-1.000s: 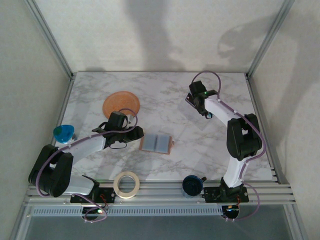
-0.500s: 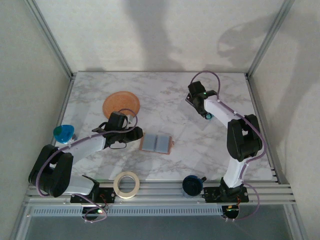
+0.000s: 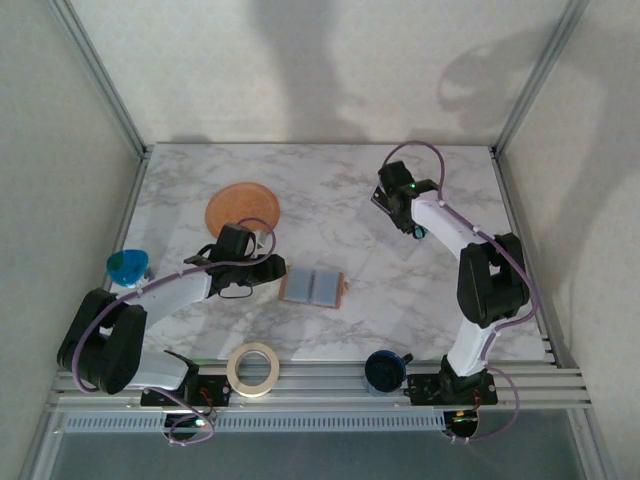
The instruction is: Put the credit cards into the card holder
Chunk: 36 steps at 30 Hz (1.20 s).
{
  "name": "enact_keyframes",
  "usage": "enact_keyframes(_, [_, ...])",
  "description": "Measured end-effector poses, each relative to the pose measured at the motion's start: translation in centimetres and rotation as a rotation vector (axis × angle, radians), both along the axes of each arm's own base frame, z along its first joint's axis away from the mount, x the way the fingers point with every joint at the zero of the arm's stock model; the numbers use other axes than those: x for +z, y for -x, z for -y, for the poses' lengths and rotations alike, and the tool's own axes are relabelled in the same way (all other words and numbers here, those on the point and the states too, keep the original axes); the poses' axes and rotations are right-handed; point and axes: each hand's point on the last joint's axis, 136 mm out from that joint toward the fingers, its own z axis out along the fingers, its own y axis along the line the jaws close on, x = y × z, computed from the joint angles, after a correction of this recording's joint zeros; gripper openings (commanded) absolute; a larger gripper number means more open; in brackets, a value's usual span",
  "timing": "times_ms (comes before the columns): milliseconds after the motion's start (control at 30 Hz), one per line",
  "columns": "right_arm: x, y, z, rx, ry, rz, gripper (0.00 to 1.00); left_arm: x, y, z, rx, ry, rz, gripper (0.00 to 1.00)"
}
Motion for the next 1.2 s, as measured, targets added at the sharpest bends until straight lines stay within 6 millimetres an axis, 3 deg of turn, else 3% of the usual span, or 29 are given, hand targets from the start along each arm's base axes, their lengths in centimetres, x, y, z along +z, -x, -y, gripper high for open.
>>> enact_keyframes(133, [-1.0, 0.0, 0.3, -0.006, 0.016, -0.025, 0.43, -0.1, -0.1, 0.0, -0.005, -0.007, -0.007, 0.51])
enact_keyframes(333, [-2.4, 0.0, 1.2, -0.019, 0.056, -0.059, 0.33, 0.8, -0.9, 0.4, -0.012, -0.005, 0.011, 0.51])
enact_keyframes(600, [-2.1, -0.3, 1.7, -0.03, 0.081, -0.042, 0.2, 0.7, -0.9, 0.4, -0.017, -0.008, 0.013, 0.51])
enact_keyframes(1067, [-1.6, -0.3, 1.5, -0.026, 0.096, -0.027, 0.18, 0.7, -0.9, 0.4, -0.02, -0.01, 0.014, 0.51])
enact_keyframes(1200, [-1.6, -0.2, 1.3, -0.019, 0.096, -0.027, 0.12, 0.7, -0.9, 0.4, -0.02, -0.01, 0.014, 0.51])
